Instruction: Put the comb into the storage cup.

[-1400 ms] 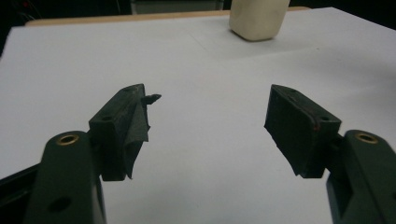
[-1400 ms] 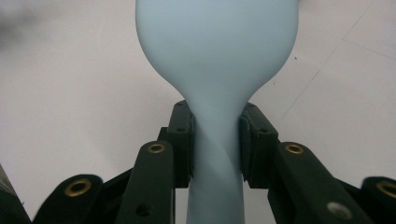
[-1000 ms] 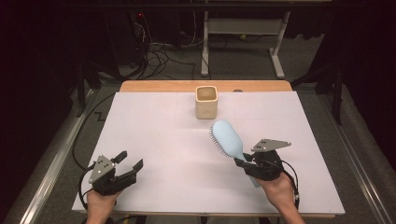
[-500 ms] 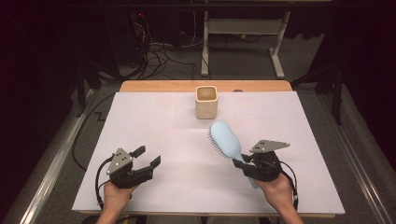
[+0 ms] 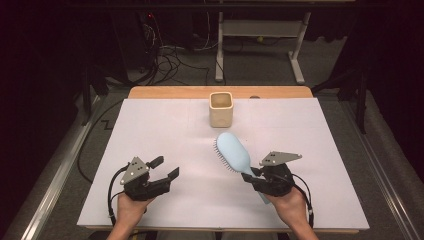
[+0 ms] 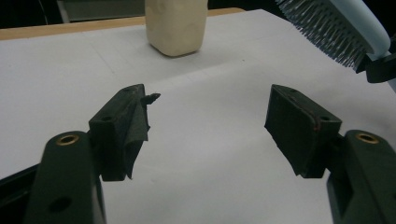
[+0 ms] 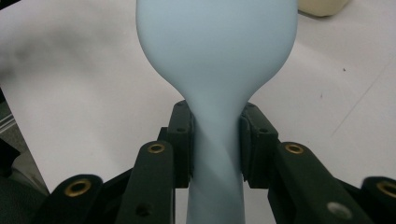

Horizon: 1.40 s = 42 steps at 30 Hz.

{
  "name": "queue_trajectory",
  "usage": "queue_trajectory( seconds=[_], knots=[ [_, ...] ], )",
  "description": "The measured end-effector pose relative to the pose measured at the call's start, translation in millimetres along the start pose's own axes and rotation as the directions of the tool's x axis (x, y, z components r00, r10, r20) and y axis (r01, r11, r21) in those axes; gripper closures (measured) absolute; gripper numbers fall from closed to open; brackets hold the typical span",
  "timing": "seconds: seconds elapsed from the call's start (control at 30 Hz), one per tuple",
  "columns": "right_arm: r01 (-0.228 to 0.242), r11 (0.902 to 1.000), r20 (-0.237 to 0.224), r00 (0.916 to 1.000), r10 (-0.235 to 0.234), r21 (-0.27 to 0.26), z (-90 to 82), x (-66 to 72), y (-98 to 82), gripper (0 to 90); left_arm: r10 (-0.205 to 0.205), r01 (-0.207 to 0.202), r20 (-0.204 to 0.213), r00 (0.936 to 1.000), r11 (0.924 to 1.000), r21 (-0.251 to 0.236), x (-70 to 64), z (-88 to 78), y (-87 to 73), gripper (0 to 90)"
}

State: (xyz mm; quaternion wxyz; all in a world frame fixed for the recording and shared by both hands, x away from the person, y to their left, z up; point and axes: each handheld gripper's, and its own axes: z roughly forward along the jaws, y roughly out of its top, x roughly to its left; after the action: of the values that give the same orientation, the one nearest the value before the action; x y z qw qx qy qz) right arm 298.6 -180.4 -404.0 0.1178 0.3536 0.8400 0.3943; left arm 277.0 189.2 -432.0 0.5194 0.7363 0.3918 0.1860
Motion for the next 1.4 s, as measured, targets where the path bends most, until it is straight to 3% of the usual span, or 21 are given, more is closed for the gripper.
queue_trajectory(
  seconds=[0.3,0.5,0.7,1.3,1.4],
  knots=[
    [-0.004,1.0,-0.012,0.9999,0.004,0.003,3.1,3.5,-0.2,70.4,0.049,-0.052,0.063,0.9968,0.9978,0.041,-18.7,24.3,14.7,30.6],
    [0.0,1.0,-0.008,1.0,0.0,0.005,3.7,3.5,-1.0,70.4,0.069,-0.076,0.083,0.9941,0.9941,0.078,-24.2,37.9,18.6,28.1],
    [0.002,1.0,-0.006,1.0,-0.002,0.006,4.8,3.4,-1.5,70.4,0.058,-0.067,0.108,0.9925,0.9939,0.087,-26.3,43.4,21.3,27.8],
    [0.025,0.9996,-0.001,0.9997,-0.025,0.012,7.7,8.0,-1.7,70.4,0.078,-0.096,0.175,0.9815,0.9903,0.1,-43.1,59.2,39.2,22.7],
    [0.028,0.9996,0.0,0.9996,-0.028,0.007,7.4,8.6,-1.6,70.4,0.061,-0.082,0.198,0.9783,0.9915,0.101,-44.6,62.3,40.9,21.7]
  ],
)
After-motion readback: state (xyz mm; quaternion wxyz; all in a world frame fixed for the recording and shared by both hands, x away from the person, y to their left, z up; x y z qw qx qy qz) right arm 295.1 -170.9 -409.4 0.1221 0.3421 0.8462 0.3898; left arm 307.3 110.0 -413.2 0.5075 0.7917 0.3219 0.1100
